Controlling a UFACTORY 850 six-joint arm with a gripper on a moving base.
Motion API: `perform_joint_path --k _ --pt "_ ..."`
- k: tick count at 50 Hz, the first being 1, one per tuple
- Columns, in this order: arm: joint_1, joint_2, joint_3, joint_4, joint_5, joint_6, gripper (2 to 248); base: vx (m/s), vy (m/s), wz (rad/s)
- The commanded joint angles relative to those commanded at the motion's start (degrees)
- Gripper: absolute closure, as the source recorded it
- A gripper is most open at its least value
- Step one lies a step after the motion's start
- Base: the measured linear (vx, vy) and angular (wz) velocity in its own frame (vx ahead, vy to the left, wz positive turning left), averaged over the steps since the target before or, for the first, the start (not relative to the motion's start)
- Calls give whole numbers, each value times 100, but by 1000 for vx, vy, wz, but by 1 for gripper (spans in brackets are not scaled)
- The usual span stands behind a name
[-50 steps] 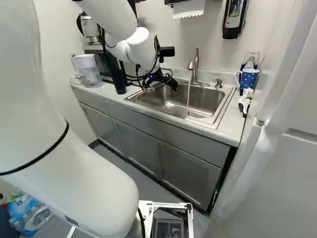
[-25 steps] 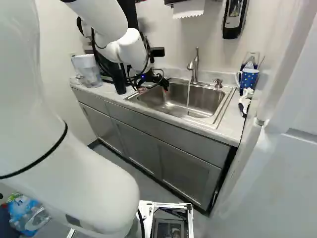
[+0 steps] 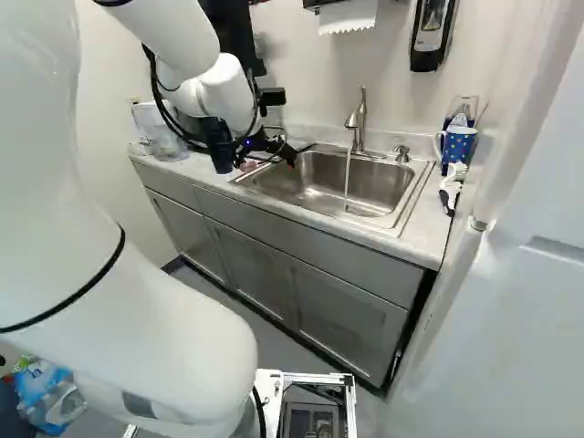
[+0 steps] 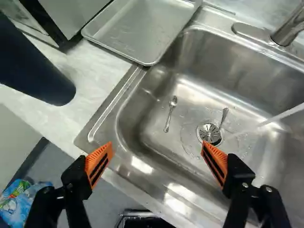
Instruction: Rinse the cup and place it in the tray
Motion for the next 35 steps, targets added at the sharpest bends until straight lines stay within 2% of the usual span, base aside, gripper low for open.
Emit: perform_joint_path --k 16,35 --pt "333 -29 -28 0 0 0 3 0 0 0" --pt "713 -238 -229 0 0 0 3 0 0 0"
